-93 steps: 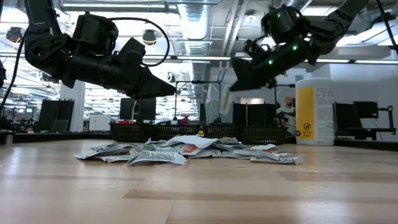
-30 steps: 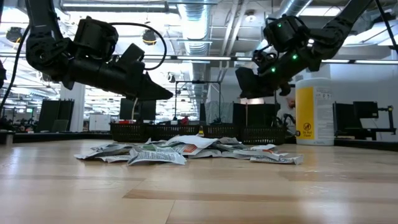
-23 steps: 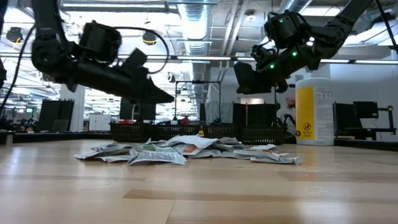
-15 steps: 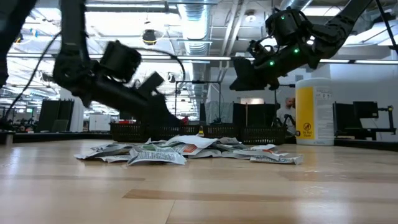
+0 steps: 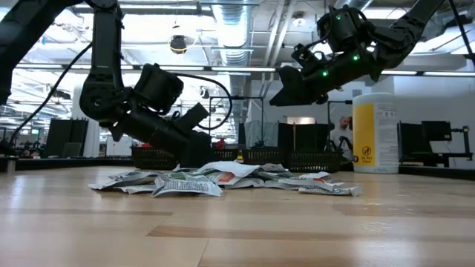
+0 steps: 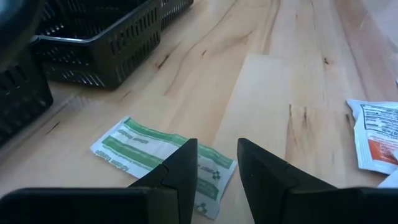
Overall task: Pick & Place First Aid Supplies
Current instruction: Put the green bandage pack into the right black bin
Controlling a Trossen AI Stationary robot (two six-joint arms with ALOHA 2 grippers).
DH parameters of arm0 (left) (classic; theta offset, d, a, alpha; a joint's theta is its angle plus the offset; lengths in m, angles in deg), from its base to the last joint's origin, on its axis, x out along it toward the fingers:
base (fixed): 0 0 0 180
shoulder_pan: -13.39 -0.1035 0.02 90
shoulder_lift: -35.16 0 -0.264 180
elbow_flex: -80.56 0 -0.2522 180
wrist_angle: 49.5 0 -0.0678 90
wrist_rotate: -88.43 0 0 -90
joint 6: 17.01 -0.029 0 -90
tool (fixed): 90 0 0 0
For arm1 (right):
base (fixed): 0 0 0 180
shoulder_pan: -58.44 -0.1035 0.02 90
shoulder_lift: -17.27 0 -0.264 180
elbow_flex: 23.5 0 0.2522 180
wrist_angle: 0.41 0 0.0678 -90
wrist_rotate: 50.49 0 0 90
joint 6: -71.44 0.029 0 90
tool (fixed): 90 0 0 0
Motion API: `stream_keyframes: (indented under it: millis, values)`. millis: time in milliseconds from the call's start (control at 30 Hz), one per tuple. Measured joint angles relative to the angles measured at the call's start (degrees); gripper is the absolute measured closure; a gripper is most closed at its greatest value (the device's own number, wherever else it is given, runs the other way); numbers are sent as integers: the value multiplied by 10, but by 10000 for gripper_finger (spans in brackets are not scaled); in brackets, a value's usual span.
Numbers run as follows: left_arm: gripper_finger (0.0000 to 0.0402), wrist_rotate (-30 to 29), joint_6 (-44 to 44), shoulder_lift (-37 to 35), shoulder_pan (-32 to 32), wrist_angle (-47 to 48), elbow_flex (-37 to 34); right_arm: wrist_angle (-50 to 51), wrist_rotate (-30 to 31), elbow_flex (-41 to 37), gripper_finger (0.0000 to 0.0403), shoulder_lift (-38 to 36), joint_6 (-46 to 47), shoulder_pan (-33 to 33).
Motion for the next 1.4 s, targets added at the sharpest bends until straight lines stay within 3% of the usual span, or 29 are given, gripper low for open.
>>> stream_keyframes:
  millis: [367, 633, 867, 1400]
  values:
    - [286, -1, -2, -1, 0, -1, 0, 2, 0, 0, 281, 0, -11, 0]
    - [286, -43, 1, -1, 1, 0, 0, 2, 0, 0, 281, 0, -11, 0]
    - [286, -46, 47, -2, 1, 14, 0, 2, 0, 0, 281, 0, -11, 0]
    - [289, -46, 54, -5, -2, 121, 39, 2, 0, 0, 281, 0, -9, 0]
